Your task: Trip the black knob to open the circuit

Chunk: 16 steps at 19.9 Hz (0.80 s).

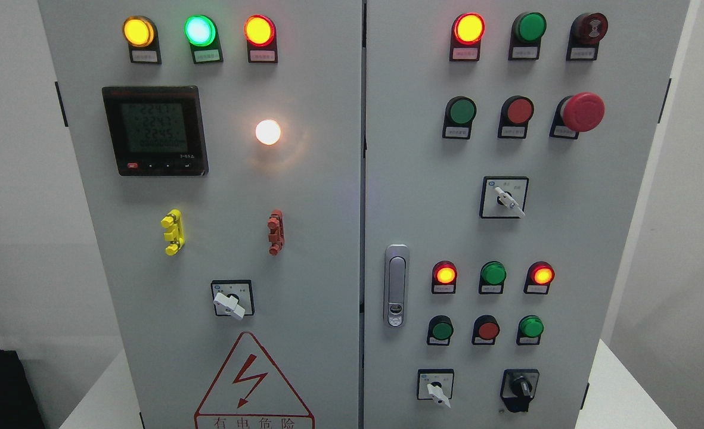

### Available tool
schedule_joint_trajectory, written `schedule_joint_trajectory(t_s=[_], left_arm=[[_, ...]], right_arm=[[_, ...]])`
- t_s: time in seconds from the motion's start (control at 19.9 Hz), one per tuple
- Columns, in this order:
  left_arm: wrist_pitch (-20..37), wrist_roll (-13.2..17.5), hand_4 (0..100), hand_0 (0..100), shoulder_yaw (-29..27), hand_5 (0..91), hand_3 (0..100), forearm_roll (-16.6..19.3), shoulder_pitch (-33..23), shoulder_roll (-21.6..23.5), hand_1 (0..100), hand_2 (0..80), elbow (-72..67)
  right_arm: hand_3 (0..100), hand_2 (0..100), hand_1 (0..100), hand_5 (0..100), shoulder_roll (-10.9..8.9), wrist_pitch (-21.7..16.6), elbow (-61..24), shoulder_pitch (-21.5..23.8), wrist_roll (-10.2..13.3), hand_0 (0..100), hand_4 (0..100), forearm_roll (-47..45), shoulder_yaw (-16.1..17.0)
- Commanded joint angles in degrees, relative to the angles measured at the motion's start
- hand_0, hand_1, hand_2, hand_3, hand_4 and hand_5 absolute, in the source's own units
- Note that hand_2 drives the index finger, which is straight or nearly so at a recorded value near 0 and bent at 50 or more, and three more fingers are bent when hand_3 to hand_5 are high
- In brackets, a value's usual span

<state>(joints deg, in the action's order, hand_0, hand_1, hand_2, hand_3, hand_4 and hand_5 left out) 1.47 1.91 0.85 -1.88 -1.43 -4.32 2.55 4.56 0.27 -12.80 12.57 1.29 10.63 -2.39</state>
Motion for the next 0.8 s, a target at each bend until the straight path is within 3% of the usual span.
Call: schedule_joint_trajectory(t_s=[0.0, 0.45, 0.75], left_arm=[[0.1, 0.0, 0, 12, -0.1, 0.0, 0, -0.1, 0.1, 0.0, 39, 0.0, 0.0], [0.1, 0.0, 0, 12, -0.1, 0.0, 0, -0.1, 0.1, 0.0, 39, 0.0, 0.0], [0.2, 0.0, 0, 12, -0.1, 0.0, 0, -0.1, 0.1, 0.0, 39, 0.0, 0.0]], right_arm=[[0, 0, 16, 0, 0.10, -0.4, 0.1, -0.1, -0.2, 0, 0, -0.2, 0.1], [0, 0, 16, 0, 0.10, -1.1, -0.6, -0.4, -0.4, 0, 0, -0.5, 1.0], [0, 0, 14, 0, 0.45, -4.0, -2.7, -1.1, -0.2, 0, 0, -1.7, 4.4]])
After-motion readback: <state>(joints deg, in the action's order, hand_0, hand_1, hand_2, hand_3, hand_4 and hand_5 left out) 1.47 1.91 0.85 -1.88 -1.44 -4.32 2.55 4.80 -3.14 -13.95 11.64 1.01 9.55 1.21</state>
